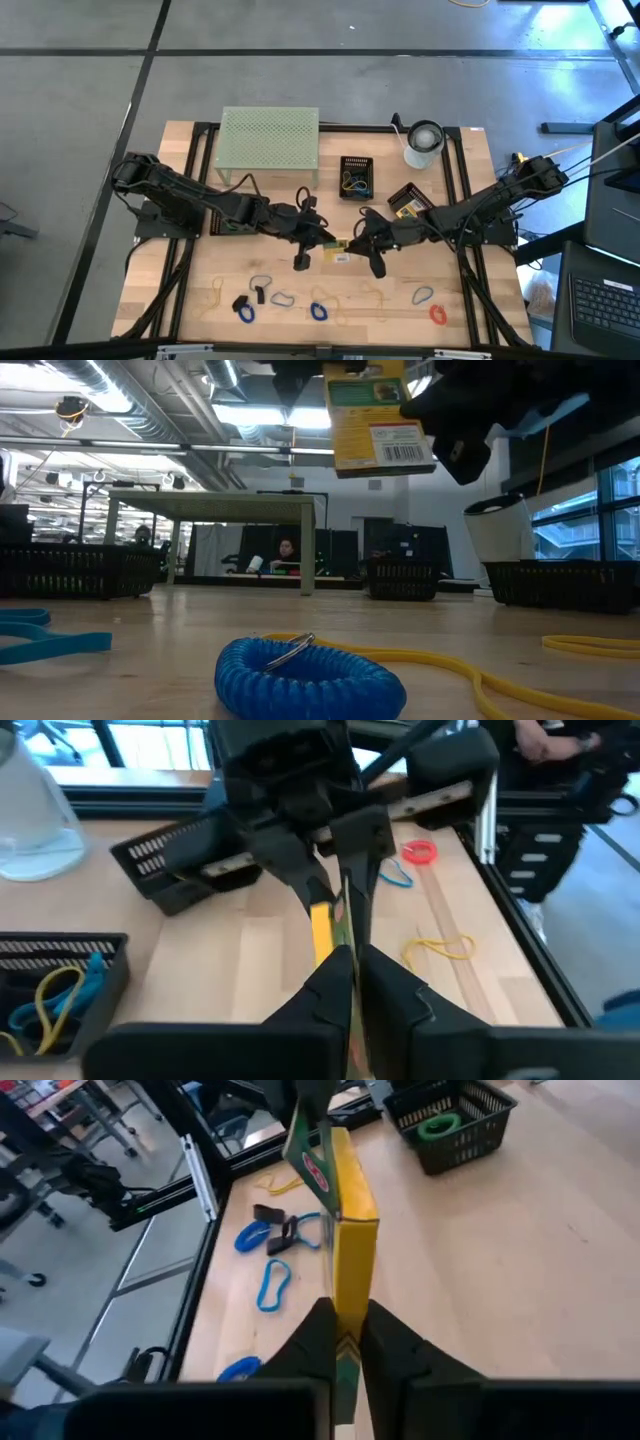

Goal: Pick & Place Office Desk Supplies
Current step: Put the yellow crayon box into the right black bin

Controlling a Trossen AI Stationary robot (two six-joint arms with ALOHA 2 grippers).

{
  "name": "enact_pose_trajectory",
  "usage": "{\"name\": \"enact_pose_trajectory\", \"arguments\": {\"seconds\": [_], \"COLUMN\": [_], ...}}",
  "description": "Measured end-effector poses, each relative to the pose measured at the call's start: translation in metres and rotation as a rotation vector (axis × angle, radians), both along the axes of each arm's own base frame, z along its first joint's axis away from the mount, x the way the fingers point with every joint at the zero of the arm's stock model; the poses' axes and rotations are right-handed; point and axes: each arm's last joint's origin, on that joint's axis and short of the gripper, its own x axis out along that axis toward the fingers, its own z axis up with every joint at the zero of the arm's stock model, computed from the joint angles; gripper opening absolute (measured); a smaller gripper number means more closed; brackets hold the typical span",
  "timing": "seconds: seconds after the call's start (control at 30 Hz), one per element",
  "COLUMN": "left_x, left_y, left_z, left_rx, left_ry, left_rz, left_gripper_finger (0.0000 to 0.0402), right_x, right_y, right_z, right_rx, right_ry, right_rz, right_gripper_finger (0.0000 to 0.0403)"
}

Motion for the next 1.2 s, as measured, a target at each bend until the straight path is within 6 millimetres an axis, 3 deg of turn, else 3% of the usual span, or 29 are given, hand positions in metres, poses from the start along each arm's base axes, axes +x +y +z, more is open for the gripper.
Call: {"name": "enact_pose_trajectory", "arguments": {"seconds": [0.4, 0.57, 0.7, 0.83, 1.1, 1.2], "left_x": [0.001, -0.01, -0.025, -0.039, -0.044, -0.044], "left_y": [0.0, 0.004, 0.006, 0.003, -0.009, -0.01], "left_z": [0.005, 0.023, 0.042, 0.054, 0.052, 0.048], "left_rx": [0.032, 0.032, 0.028, 0.021, 0.027, 0.035], "left_ry": [-0.045, -0.1, -0.136, -0.148, -0.124, -0.091], "left_rz": [-0.008, 0.01, 0.021, 0.001, -0.042, -0.037], "left_gripper_finger": [0.0073, 0.0102, 0.0127, 0.0144, 0.0149, 0.0147], "right_x": [0.004, 0.002, -0.012, -0.037, -0.077, -0.086], "right_y": [-0.009, -0.022, -0.043, -0.068, -0.098, -0.101], "right_z": [0.0, 0.005, 0.012, 0.03, 0.093, 0.097], "right_rx": [0.017, 0.022, 0.031, 0.03, -0.023, -0.046], "right_ry": [0.002, 0.019, 0.12, 0.311, 0.663, 0.812], "right_rz": [0.022, -0.008, -0.079, -0.19, -0.39, -0.474], "right_gripper_finger": [0.0023, 0.0023, 0.0023, 0.0023, 0.0023, 0.0023]}}
